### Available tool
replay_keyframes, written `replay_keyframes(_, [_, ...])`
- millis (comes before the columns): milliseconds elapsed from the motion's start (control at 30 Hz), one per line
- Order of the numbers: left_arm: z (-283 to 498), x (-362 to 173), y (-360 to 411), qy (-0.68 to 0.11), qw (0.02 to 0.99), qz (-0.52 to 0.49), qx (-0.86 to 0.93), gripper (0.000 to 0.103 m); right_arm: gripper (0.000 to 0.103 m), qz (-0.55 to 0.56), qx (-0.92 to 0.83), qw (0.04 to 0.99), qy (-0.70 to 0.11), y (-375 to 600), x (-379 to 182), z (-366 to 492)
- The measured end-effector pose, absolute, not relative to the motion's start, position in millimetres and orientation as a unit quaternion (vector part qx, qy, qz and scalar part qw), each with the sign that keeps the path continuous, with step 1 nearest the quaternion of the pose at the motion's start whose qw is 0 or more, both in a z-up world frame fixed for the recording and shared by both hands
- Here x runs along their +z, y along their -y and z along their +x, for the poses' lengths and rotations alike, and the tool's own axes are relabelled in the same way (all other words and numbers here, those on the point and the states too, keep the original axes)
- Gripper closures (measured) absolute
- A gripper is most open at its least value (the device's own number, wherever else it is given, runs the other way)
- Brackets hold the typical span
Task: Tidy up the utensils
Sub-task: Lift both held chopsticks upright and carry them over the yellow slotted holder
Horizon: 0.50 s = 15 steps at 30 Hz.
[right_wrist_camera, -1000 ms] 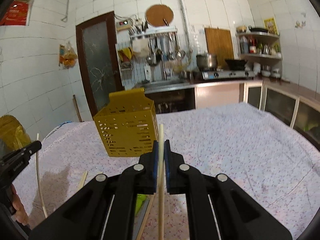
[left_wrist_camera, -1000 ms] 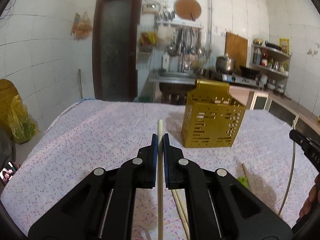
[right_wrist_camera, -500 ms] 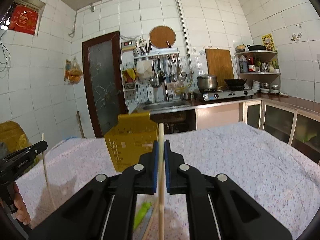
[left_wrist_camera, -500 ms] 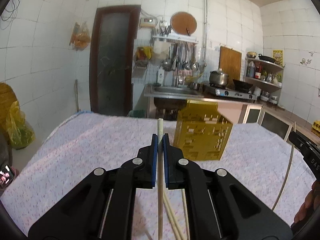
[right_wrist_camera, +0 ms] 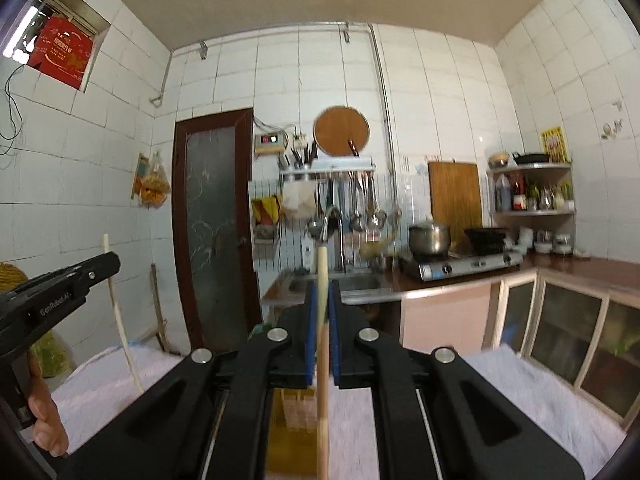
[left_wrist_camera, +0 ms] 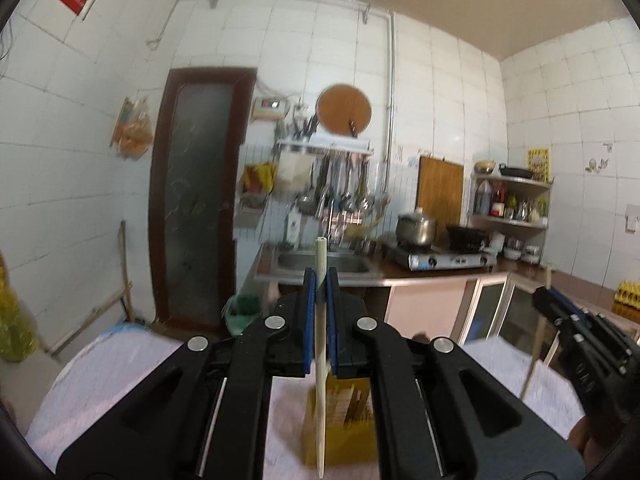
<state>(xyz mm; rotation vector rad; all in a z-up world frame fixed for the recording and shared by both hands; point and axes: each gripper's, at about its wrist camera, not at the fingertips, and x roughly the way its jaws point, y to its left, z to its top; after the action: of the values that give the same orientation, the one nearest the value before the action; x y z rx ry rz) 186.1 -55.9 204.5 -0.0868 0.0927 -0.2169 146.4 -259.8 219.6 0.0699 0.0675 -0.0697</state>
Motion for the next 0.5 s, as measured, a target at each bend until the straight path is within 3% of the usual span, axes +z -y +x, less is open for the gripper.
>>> replay_keyframes(200, [252, 210, 87, -0.044, 0.99, -0.04, -0.128, 0.099, 0.097, 0.047, -0.027, 0.998, -0.01, 260, 231, 211])
replay_keyframes(500, [319, 135, 98, -0.107, 0.987, -0.029, -0.118, 0.099, 0.097, 0.042, -0.008, 0.998, -0.047, 257, 167, 274])
